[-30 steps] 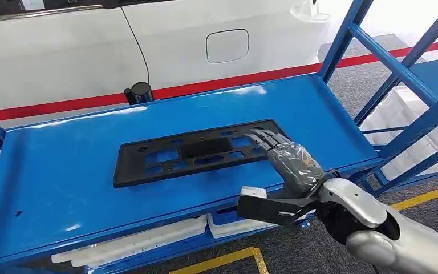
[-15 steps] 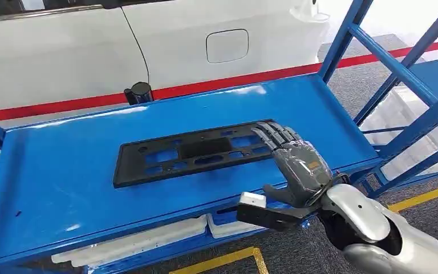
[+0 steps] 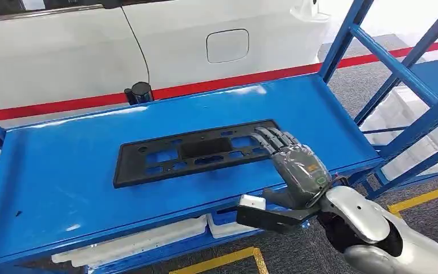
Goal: Take the parts from the cabinet and place them on the table.
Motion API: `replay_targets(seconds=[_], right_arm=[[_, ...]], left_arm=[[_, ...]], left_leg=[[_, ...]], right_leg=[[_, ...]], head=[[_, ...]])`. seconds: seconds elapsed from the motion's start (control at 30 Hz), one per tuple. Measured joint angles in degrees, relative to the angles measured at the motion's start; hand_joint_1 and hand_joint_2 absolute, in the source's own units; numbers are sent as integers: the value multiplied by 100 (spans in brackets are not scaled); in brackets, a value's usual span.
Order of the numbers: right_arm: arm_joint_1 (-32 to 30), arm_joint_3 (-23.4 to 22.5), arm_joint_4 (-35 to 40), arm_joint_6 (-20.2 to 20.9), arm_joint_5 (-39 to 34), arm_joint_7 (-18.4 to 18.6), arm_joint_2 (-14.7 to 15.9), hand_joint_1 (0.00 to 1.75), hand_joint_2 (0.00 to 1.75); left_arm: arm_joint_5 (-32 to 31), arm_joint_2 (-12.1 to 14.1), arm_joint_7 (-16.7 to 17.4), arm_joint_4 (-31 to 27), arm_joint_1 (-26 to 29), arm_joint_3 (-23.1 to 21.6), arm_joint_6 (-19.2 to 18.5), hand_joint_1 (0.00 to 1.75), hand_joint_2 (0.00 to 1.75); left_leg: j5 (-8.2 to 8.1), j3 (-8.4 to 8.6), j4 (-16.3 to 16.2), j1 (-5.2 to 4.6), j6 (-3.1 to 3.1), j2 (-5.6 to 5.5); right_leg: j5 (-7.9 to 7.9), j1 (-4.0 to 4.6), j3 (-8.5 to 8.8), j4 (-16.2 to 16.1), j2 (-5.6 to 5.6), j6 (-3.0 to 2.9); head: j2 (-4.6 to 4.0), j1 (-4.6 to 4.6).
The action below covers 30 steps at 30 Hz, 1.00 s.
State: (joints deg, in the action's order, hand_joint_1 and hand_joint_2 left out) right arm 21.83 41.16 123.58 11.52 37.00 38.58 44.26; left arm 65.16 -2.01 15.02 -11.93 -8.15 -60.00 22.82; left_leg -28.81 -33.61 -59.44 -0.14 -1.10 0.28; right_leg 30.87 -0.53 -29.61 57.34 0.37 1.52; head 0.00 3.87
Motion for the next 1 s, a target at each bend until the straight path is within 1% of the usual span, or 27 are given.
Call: replay_targets(seconds=[0.13, 0.27, 0.8, 1.0], right_arm=[[-71, -17, -15, 146, -129, 0, -35, 0, 175], [-116, -15, -66, 247, -24, 20, -55, 0, 175], [-222, -11, -341, 214, 127, -24, -199, 0, 175], [-218, -13, -435, 232, 435, -17, -236, 0, 175]], left_arm=[[17, 0, 0, 0, 0, 0, 0, 0, 175], [28, 2, 0, 0, 0, -2, 0, 0, 175], [52, 9, 17, 0, -2, -4, 0, 0, 175], [79, 9, 0, 0, -2, -7, -2, 0, 175]], left_leg=[[0, 0, 0, 0, 0, 0], [0, 0, 0, 0, 0, 2], [0, -1, 0, 0, 0, 9], [0, -1, 0, 0, 0, 11]], right_leg=[[0, 0, 0, 0, 0, 0], [0, 0, 0, 0, 1, 0], [0, 0, 0, 0, 1, 0], [0, 0, 0, 0, 1, 0]], head=[[0, 0], [0, -2], [0, -2], [0, 0]])
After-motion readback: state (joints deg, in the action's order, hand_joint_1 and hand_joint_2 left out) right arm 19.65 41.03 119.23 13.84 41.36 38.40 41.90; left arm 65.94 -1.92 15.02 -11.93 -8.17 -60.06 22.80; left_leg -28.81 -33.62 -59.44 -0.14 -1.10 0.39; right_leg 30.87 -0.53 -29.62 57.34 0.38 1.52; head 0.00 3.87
